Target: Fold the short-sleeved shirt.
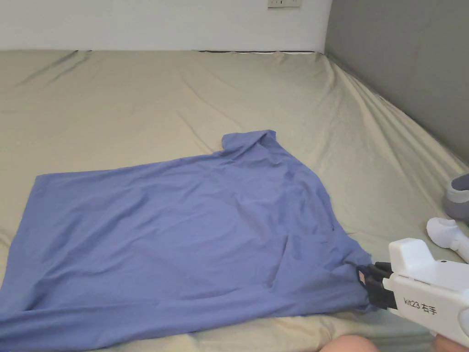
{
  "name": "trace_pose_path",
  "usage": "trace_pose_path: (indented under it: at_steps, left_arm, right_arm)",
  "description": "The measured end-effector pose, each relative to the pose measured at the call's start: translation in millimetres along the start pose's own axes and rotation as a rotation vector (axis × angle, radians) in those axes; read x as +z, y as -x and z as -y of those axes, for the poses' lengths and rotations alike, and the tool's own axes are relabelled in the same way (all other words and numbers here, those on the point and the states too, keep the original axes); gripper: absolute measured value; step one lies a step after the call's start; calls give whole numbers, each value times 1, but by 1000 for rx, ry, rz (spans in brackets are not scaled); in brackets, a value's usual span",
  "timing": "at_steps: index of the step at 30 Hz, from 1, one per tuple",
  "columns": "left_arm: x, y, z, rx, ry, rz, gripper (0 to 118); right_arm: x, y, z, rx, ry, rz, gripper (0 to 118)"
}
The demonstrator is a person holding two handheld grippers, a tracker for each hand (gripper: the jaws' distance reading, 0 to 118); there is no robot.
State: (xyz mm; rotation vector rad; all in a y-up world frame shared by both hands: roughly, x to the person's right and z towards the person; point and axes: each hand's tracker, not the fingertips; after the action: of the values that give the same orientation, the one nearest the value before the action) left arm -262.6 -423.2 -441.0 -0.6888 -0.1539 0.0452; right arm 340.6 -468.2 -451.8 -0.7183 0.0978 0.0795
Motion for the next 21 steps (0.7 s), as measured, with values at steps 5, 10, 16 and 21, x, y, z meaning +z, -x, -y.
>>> trace_pose_path:
  at_steps: [5, 10, 16, 21]
  left_arm:
    - [-3, 8, -35, -22, -39, -2, 1]
    - [-39, 26, -88, 20, -46, -13, 1]
    - [-122, 38, -118, -1, 49, -34, 1]
    - [-178, 46, -114, 7, 183, -35, 1]
  right_arm:
    - [13, -4, -58, 59, -90, 5, 3]
    - [-16, -11, -132, 87, -88, -20, 3]
    - [-100, -14, -163, 158, 42, 52, 3]
    - [-151, -19, -152, 107, 114, 84, 3]
